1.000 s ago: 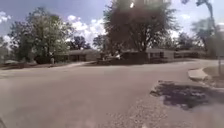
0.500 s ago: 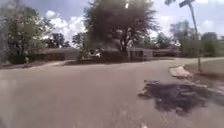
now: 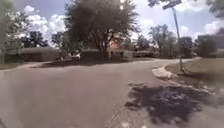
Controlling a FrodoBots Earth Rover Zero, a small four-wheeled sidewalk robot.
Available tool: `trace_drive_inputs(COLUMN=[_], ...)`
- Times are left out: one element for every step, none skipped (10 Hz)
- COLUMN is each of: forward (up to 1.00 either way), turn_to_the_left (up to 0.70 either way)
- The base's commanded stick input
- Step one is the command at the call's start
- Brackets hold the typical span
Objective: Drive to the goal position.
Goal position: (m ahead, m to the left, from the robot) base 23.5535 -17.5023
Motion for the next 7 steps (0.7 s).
trace_drive_inputs(forward=[0.7,0.7,0.7,0.7,0.7,0.7,0.7], turn_to_the_left=[-0.35,-0.35,-0.09,0.0,0.0,0.0,0.0])
